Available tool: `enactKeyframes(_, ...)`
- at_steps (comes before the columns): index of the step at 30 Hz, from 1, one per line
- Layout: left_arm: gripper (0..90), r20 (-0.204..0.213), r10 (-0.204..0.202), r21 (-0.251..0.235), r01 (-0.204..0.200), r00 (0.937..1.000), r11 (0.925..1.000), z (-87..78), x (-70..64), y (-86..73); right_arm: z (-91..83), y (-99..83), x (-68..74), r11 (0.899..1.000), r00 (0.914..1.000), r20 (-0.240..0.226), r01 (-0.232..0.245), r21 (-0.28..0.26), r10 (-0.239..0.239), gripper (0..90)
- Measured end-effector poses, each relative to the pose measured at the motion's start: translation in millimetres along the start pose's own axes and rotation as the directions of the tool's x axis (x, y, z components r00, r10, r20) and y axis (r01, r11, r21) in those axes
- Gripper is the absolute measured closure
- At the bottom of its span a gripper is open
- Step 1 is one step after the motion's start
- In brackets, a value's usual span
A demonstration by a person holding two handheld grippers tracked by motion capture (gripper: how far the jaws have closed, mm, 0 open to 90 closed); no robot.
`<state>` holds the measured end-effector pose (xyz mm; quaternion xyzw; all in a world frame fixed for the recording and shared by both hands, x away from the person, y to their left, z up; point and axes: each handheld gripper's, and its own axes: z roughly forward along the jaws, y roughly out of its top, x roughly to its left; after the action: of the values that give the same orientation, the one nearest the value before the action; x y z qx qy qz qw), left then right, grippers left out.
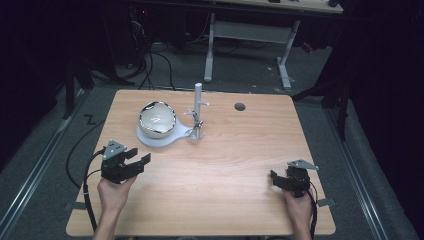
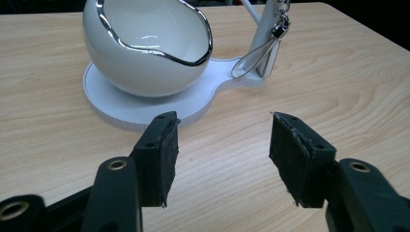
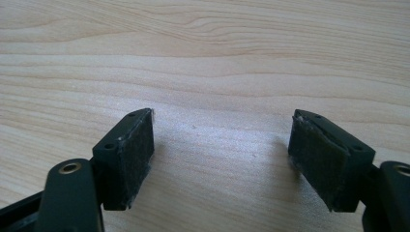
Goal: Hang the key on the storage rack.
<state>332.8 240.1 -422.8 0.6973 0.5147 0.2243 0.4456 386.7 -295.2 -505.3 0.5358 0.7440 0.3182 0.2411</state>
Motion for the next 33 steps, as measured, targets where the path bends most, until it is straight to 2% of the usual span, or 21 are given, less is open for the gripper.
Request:
enactKeyframes(18, 43.4, -0.020, -0.038, 0.033, 0.038, 0.9991, 0.9987, 3.2, 6.5, -16.3, 0.0, 0.0, 0.0, 1.000, 1.0000, 0.000, 0.000, 0.000, 0.000, 24.5)
enactKeyframes(33, 43.3, -0.054, -0.040, 0.065, 0.043, 0.9978, 0.9970, 12.9, 9.1, -30.3, 0.0, 0.0, 0.0, 1.000, 1.0000, 0.000, 0.000, 0.000, 0.000, 24.5)
